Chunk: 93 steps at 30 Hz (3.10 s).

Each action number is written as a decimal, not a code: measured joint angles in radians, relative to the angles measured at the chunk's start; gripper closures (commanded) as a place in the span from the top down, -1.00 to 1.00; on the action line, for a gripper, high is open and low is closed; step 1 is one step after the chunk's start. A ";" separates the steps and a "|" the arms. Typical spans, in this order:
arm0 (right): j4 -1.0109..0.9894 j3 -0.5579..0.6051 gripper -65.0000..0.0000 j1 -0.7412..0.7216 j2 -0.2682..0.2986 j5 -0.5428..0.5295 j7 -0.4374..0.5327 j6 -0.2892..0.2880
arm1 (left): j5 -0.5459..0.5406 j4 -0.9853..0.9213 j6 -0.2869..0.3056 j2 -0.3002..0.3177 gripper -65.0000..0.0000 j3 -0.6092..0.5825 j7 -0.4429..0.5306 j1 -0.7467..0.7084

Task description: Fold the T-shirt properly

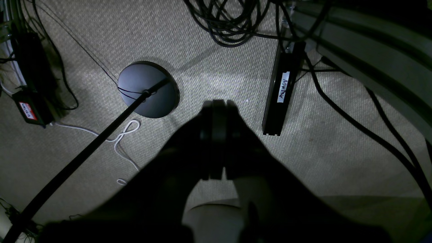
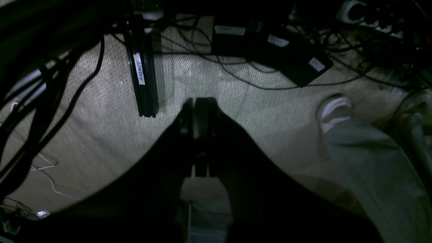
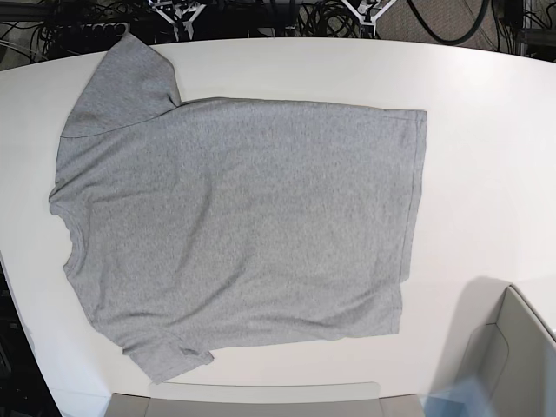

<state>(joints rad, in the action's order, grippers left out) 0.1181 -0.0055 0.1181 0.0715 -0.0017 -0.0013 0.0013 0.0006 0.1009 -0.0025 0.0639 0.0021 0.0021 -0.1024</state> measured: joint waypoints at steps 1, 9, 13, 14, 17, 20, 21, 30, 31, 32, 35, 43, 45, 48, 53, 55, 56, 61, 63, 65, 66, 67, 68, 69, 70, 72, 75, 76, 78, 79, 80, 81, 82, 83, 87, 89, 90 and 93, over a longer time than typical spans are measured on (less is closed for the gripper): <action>-0.003 0.000 -0.99 0.002 0.000 0.000 -0.002 0.000 | 0.000 0.000 0.000 0.000 -0.99 0.000 0.000 0.000; -0.003 0.000 -0.99 0.014 -0.009 0.000 -0.006 0.003 | 0.000 0.000 0.000 0.000 -0.99 0.000 0.000 0.000; -0.005 0.001 -0.99 -0.026 -0.034 0.000 -0.001 0.000 | 0.000 0.000 0.000 0.000 -0.99 0.000 0.000 0.003; -0.003 0.001 -0.99 -0.033 -0.038 0.000 -0.001 -0.002 | 0.000 0.000 0.000 0.000 -0.99 0.000 0.000 0.003; -0.002 0.001 -0.99 -0.036 -0.035 0.000 -0.001 -0.003 | 0.000 0.000 0.000 0.000 -0.99 0.000 0.000 0.003; -0.007 0.002 -0.99 -0.023 -0.027 0.000 -0.012 0.000 | 0.000 0.000 0.000 0.000 -0.99 -0.001 0.000 0.003; -0.008 0.002 -0.99 -0.017 -0.025 0.000 -0.012 0.000 | 0.000 0.000 0.000 0.000 -0.99 -0.001 0.000 0.003; 0.000 0.002 -0.99 -0.005 -0.030 0.000 -0.005 0.000 | 0.000 0.000 0.000 0.000 -0.99 -0.001 0.000 0.003; 0.000 0.002 -0.99 -0.005 -0.030 0.000 -0.005 0.000 | 0.001 0.000 0.000 0.000 -0.99 -0.001 0.000 0.003; 0.000 0.002 -0.99 -0.004 -0.030 0.000 -0.005 0.000 | 0.001 0.000 0.000 0.000 -0.99 -0.001 0.000 0.003; 0.000 0.004 -0.99 -0.003 -0.030 0.000 -0.005 0.000 | 0.001 0.000 0.000 0.000 -0.99 -0.001 0.000 0.003; 0.000 0.004 -0.99 -0.004 -0.031 0.000 -0.008 0.000 | 0.000 0.000 0.002 0.003 -0.99 -0.001 0.105 0.002; 0.000 0.004 -0.99 -0.004 -0.031 0.000 -0.009 0.000 | 0.000 0.000 0.002 0.010 -0.99 0.000 0.160 0.001; 0.010 0.004 -0.99 0.010 -0.031 0.001 -0.005 0.000 | 0.000 0.002 0.002 0.019 -0.99 0.000 0.198 -0.010; 0.138 0.007 -1.00 0.108 -0.030 0.001 -0.014 0.000 | 0.000 0.002 0.002 0.019 -0.99 0.001 0.246 -0.018; 0.194 0.007 -1.00 0.154 -0.031 0.001 -0.012 -0.001 | 0.000 0.010 0.002 0.019 -0.99 0.001 0.266 -0.037; 0.214 0.007 -1.00 0.170 -0.031 0.005 -0.019 0.000 | 0.000 0.031 0.002 0.019 -0.99 0.001 0.261 -0.049; 0.309 0.009 -1.00 0.238 -0.009 0.001 -0.007 -0.004 | 0.000 0.233 0.002 0.019 -0.99 0.001 0.266 -0.164; 0.335 0.009 -1.00 0.259 0.013 0.002 -0.005 -0.001 | 0.000 0.313 0.002 0.019 -0.99 0.001 0.266 -0.214; 0.366 0.009 -1.00 0.285 0.039 0.003 -0.005 0.000 | 0.000 0.383 0.003 0.018 -1.00 0.001 0.266 -0.256; 0.383 0.008 -1.00 0.300 0.051 0.005 -0.008 0.000 | 0.000 0.418 -0.001 0.018 -1.00 0.001 0.265 -0.277; 0.402 0.008 -1.00 0.314 0.058 0.004 -0.011 0.003 | 0.000 0.446 0.001 0.019 -1.00 0.001 0.263 -0.294; 0.432 0.008 -1.00 0.337 0.066 0.004 -0.009 0.002 | 0.000 0.482 0.000 0.019 -1.00 0.001 0.264 -0.313; 0.460 0.008 -0.99 0.355 0.070 0.001 -0.012 0.001 | 0.000 0.507 0.001 0.019 -1.00 0.001 0.266 -0.331; 0.493 0.009 -0.99 0.378 0.072 0.002 -0.015 0.002 | 0.000 0.537 0.001 0.020 -1.00 0.001 0.259 -0.347; 0.571 0.009 -0.99 0.431 0.075 0.002 -0.015 0.000 | 0.000 0.592 0.000 0.020 -0.99 0.001 0.255 -0.380; 0.711 0.010 -0.99 0.521 0.076 0.002 -0.013 0.001 | 0.000 0.679 0.001 0.020 -0.99 0.001 0.209 -0.427; 0.767 0.010 -0.99 0.561 0.080 0.002 -0.016 -0.001 | 0.000 0.720 0.001 0.020 -0.99 0.002 0.192 -0.449; 0.870 0.010 -0.99 0.627 0.093 0.001 -0.019 0.002 | 0.000 0.782 0.004 0.021 -0.99 0.003 0.156 -0.488; 0.919 0.010 -1.00 0.668 0.102 0.000 -0.008 -0.002 | 0.000 0.822 0.002 0.022 -1.00 0.003 0.137 -0.510; 0.953 0.010 -1.00 0.694 0.106 0.000 -0.010 0.001 | -0.001 0.851 0.002 0.022 -1.00 0.003 0.114 -0.529; 0.991 0.008 -1.00 0.721 0.108 0.000 -0.031 0.004 | -0.001 0.882 0.002 0.023 -1.00 0.003 0.085 -0.549; 1.027 0.008 -1.00 0.753 0.112 -0.012 -0.025 0.006 | 0.000 0.915 0.000 0.022 -1.00 0.003 0.077 -0.572; 1.064 0.007 -1.00 0.779 0.121 -0.048 -0.022 0.006 | -0.002 0.949 0.000 0.022 -1.00 0.003 0.069 -0.596; 1.175 0.004 -1.00 0.859 0.187 -0.203 -0.019 0.003 | -0.003 1.086 0.005 0.023 -0.99 0.003 0.058 -0.679; 1.229 -0.005 -1.00 0.898 0.242 -0.269 -0.024 0.012 | -0.002 1.163 0.001 0.023 -0.99 0.004 0.051 -0.712; 1.257 -0.018 -1.00 0.917 0.263 -0.298 -0.024 0.012 | -0.002 1.201 0.009 0.022 -0.99 0.008 0.052 -0.724; 1.352 -0.095 -1.00 0.983 0.274 -0.343 -0.021 0.016 | 0.000 1.313 0.008 0.016 -1.00 0.059 0.061 -0.756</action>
<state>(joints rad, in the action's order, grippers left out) 1.4700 -0.1005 1.1007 0.3454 -0.3447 -0.0219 0.0177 0.0002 1.4143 0.0051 0.0803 0.0612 0.0635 -0.8589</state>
